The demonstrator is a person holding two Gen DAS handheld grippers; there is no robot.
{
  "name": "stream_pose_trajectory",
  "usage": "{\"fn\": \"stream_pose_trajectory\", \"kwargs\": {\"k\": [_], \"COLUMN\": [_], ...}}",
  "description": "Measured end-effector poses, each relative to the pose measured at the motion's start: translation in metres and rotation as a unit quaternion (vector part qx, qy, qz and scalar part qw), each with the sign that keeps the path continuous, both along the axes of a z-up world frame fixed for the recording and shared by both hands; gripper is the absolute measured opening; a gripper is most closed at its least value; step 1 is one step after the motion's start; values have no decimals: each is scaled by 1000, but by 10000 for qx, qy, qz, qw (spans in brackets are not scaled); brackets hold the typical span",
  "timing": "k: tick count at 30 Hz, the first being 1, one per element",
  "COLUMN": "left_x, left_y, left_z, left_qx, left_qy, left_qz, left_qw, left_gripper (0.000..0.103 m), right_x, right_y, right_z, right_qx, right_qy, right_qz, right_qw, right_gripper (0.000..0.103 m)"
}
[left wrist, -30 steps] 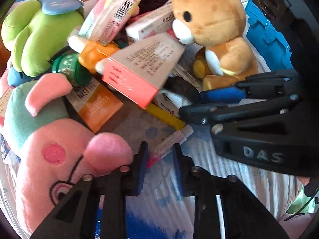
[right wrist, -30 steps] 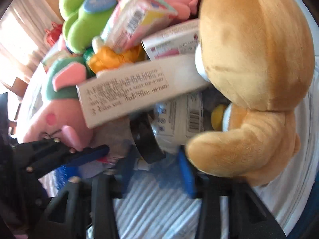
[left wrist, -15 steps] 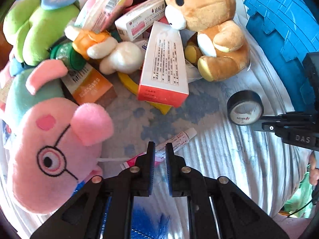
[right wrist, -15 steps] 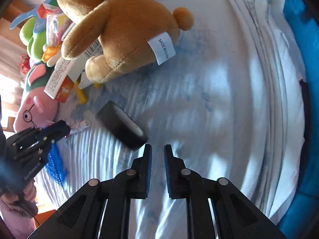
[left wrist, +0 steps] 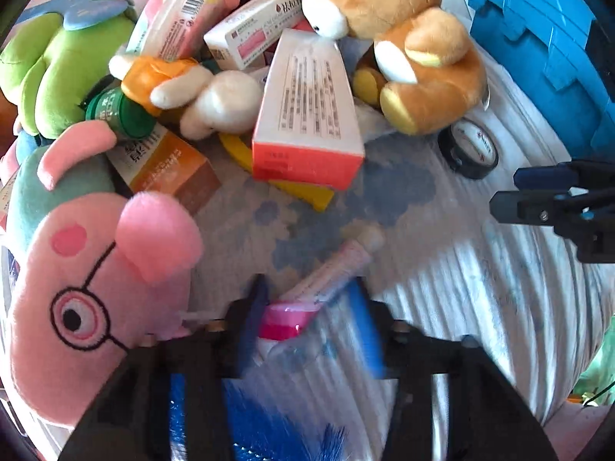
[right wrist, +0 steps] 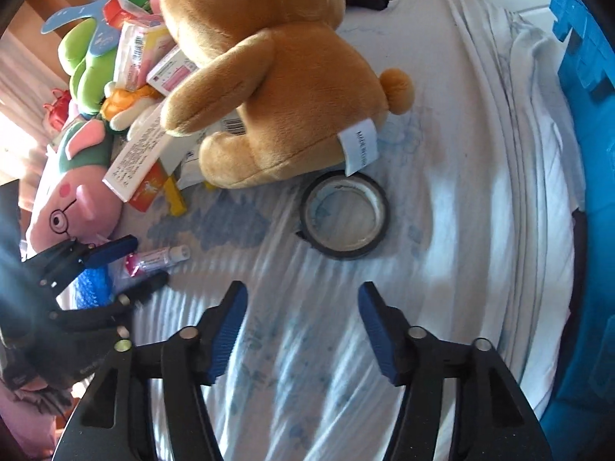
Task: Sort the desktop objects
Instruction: 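Grasp the white-pink tube with left tool while right tool grasps the black tape roll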
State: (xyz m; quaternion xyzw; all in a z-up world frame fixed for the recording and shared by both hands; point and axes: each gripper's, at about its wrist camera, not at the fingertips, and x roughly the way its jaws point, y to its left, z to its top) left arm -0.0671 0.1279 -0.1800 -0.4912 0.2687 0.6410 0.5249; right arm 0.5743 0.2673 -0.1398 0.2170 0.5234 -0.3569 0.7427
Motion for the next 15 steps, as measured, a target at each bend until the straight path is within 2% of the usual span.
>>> {"fn": "stream_pose_trajectory", "kwargs": {"k": [4, 9, 10, 11, 15], "left_x": [-3, 2, 3, 4, 8], "left_y": [1, -3, -4, -6, -18], "left_z": [-4, -4, -5, -6, -9], "left_qx": [30, 130, 126, 118, 142], "left_qy": [-254, -372, -356, -346, -388], "left_qz": [208, 291, 288, 283, 356], "left_qw": [9995, 9988, 9989, 9989, 9985], "left_gripper": [22, 17, 16, 16, 15], "right_x": [9, 29, 33, 36, 39], "right_y": [-9, -15, -16, -14, -5], "right_z": [-1, -10, -12, -13, -9], "right_qx": [-129, -324, -373, -493, -502], "right_qy": [60, 253, 331, 395, 326], "right_qz": [-36, 132, 156, 185, 264], "right_qw": [9999, 9991, 9986, 9978, 9979], "right_gripper": [62, 63, 61, 52, 50]}}
